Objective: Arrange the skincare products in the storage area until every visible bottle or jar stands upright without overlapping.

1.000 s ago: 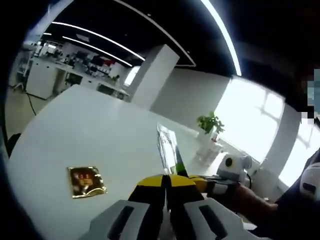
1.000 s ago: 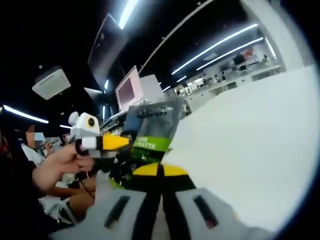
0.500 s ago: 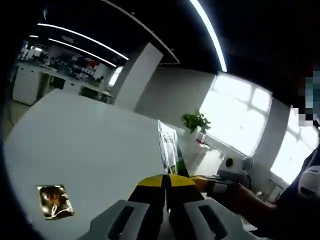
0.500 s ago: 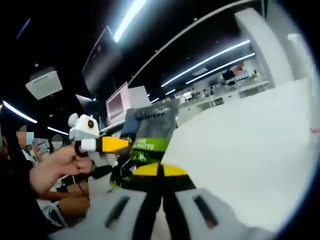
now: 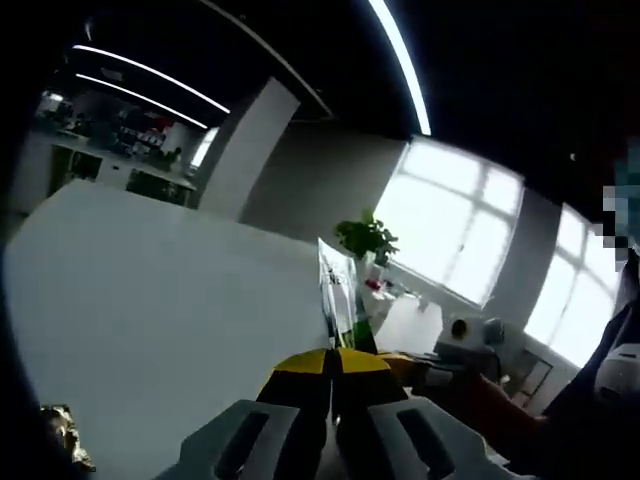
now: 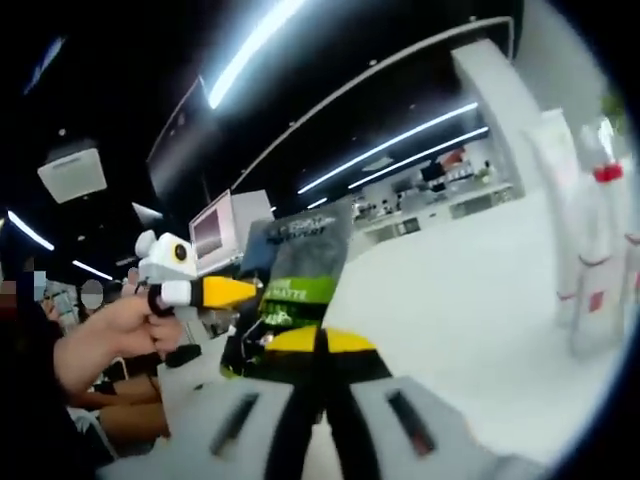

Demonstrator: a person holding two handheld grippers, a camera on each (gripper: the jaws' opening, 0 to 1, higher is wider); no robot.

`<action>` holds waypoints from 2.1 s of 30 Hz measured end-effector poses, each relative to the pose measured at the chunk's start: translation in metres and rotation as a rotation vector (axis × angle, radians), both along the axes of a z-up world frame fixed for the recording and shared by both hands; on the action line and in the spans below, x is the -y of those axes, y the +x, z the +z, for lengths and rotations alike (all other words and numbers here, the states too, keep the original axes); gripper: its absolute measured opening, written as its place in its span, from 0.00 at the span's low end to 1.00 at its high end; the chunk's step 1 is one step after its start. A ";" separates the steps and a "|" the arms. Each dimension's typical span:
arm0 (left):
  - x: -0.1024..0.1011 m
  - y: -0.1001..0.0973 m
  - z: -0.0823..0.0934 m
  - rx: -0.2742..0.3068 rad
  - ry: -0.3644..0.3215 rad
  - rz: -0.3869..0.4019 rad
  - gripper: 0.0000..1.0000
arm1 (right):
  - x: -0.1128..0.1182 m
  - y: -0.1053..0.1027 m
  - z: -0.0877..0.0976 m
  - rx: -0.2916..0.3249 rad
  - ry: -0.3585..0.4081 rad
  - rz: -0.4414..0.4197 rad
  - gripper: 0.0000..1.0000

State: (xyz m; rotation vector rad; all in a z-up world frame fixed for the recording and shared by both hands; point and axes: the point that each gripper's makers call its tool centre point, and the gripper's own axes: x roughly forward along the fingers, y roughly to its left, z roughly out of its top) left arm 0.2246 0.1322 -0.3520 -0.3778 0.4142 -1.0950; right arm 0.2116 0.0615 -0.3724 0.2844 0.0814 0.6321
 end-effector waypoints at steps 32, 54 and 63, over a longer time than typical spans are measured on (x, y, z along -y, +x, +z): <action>0.096 0.042 -0.020 -0.061 0.022 -0.083 0.00 | 0.096 0.035 -0.020 -0.015 -0.065 -0.172 0.00; 0.118 0.071 -0.060 -0.152 0.045 -0.085 0.00 | 0.115 0.055 -0.047 -0.076 -0.155 -0.212 0.00; 0.124 0.076 -0.080 -0.181 0.084 -0.104 0.00 | 0.122 0.061 -0.063 -0.107 -0.232 -0.238 0.00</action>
